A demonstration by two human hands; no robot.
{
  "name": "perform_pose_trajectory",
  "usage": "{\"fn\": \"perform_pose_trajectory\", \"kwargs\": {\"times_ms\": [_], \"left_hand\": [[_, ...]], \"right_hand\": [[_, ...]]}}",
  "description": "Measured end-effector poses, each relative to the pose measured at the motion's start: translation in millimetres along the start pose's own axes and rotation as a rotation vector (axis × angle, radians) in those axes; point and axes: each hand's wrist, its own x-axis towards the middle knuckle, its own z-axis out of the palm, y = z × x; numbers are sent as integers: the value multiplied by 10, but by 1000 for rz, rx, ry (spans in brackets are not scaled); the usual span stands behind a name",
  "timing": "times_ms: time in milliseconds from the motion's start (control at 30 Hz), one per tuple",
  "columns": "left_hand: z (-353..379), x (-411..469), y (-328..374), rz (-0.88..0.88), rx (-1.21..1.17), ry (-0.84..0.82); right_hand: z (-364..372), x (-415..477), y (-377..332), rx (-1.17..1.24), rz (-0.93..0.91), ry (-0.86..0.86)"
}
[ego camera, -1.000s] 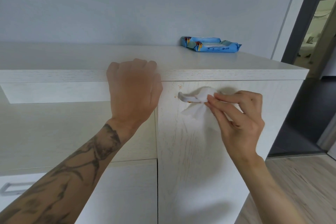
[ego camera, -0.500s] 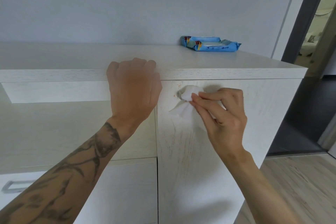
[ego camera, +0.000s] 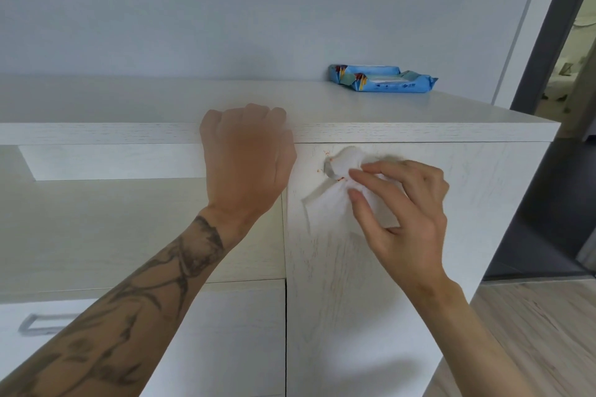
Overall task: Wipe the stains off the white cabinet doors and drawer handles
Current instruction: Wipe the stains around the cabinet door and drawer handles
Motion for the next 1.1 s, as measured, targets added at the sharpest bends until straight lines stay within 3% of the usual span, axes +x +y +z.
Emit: {"fn": "perform_pose_trajectory", "kwargs": {"times_ms": [300, 467, 633, 800, 1000, 1100], "left_hand": [[10, -5, -8, -1, 4, 2], [8, 1, -3, -2, 9, -2], [8, -9, 0, -4, 18, -14], [-16, 0, -3, 3, 16, -15], [-2, -2, -4, 3, 14, -7], [-4, -3, -3, 2, 11, -5]], "right_hand": [[127, 169, 6, 67, -111, 6], [93, 113, -3, 63, -42, 58], [179, 179, -37, 81, -112, -50], [89, 59, 13, 73, -43, 71], [124, 176, -29, 50, -120, -9], [-53, 80, 82, 14, -48, 37]]}}
